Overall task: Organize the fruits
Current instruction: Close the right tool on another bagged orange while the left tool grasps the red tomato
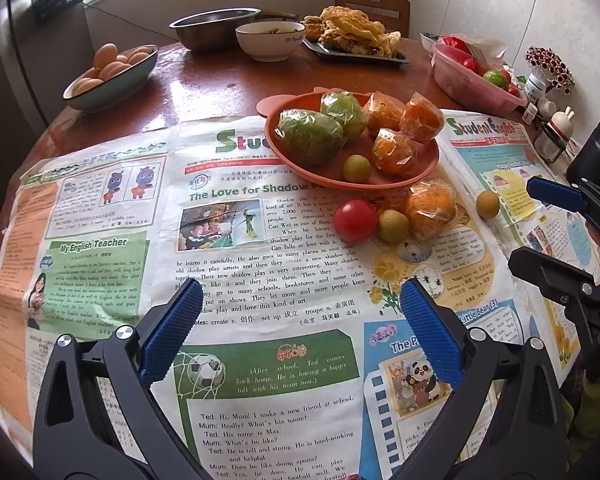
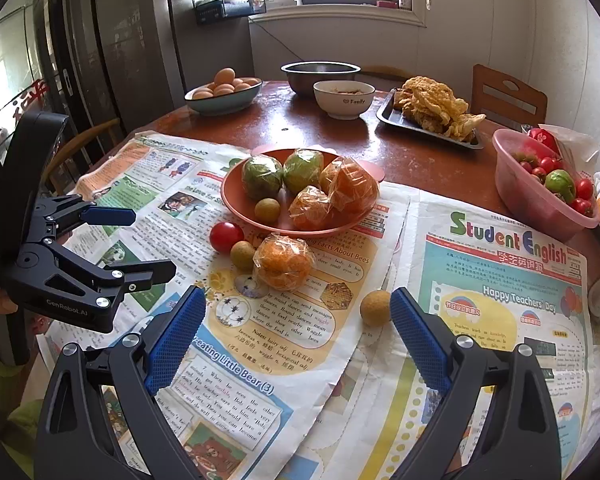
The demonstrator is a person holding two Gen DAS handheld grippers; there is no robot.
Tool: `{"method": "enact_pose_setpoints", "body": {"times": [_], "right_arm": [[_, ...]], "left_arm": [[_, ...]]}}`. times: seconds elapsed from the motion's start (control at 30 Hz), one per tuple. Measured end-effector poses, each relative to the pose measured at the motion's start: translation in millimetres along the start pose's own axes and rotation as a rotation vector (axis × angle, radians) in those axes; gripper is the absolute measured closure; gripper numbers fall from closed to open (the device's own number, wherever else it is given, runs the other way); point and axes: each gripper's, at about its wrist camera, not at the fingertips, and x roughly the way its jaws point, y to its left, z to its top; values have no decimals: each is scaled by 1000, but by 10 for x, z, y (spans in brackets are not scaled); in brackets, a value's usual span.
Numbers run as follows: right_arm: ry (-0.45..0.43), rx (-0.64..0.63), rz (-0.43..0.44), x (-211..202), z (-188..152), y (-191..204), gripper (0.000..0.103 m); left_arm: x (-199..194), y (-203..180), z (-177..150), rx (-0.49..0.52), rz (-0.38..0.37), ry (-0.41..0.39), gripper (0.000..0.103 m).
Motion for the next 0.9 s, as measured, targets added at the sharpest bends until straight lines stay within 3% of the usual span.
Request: {"method": "enact_pose_setpoints", "body": {"times": [0.23, 0.4, 0.57, 0.9], "right_arm": [[15, -15, 5, 95, 22, -22, 10], [30, -40, 6, 158, 39, 1, 12], [46, -57, 14, 248, 72, 15, 21], [81, -44, 48, 454, 99, 10, 37]], "left_arm": [[86, 20, 54, 0, -7, 6, 18], [141, -28, 104, 22, -32, 16, 31], [190, -76, 161, 46, -60, 25, 44], [237, -85, 203, 56, -97, 32, 56]]}}
